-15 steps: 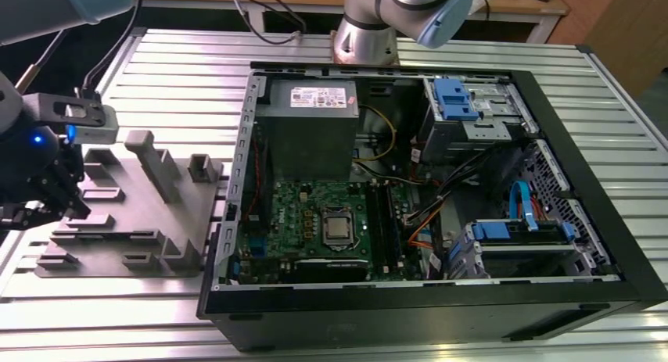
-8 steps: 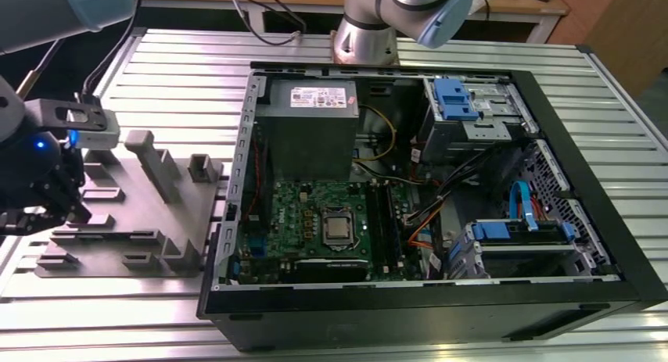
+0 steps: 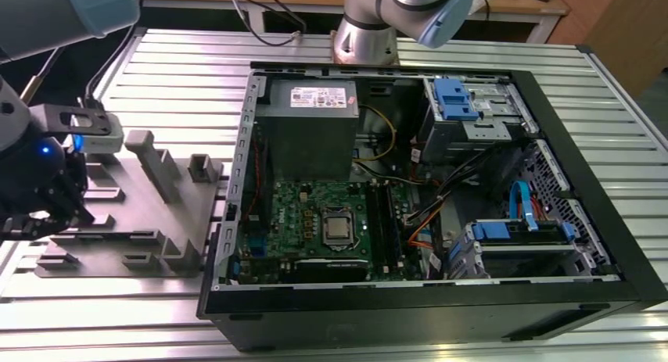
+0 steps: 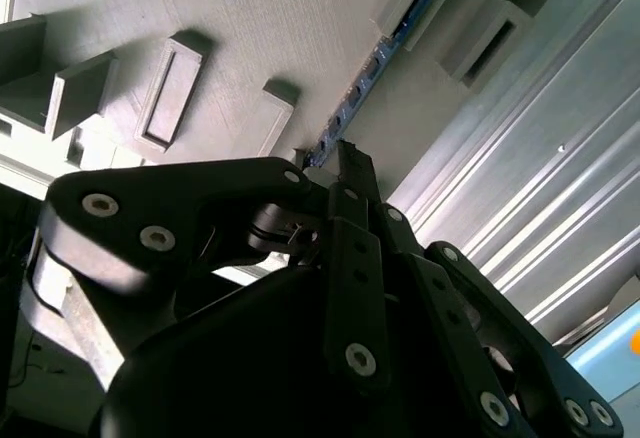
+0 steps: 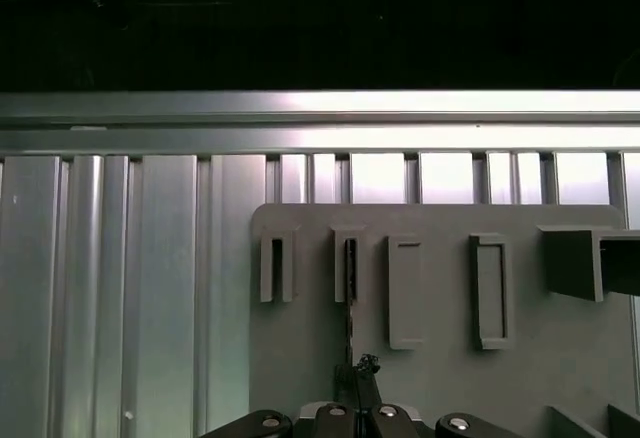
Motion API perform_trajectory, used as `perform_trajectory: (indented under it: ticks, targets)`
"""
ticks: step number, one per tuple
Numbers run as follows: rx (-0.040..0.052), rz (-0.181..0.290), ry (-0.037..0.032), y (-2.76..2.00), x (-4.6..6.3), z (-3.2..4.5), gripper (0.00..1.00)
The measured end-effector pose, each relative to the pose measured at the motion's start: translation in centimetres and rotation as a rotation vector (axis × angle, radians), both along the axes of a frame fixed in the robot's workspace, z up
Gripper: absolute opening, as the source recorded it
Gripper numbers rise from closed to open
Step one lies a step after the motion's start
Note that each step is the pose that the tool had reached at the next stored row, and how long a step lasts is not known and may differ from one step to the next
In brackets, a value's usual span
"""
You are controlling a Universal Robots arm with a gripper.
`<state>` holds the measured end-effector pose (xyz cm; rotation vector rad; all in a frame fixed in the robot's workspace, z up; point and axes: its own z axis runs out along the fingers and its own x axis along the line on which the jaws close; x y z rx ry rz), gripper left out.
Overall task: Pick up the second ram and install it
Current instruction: 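Pick up the second ram and move it above second insertion slot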
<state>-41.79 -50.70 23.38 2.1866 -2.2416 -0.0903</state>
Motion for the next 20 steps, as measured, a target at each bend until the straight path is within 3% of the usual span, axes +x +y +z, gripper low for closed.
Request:
perform_trajectory:
  ticks: [13,20]
  targets:
    - [0.0001,0.018,-0.0002,-0.17,0.4,-0.36,0.07]
    - [0.0000,0.018,-0.0001,-0.17,0.4,-1.14,0.07]
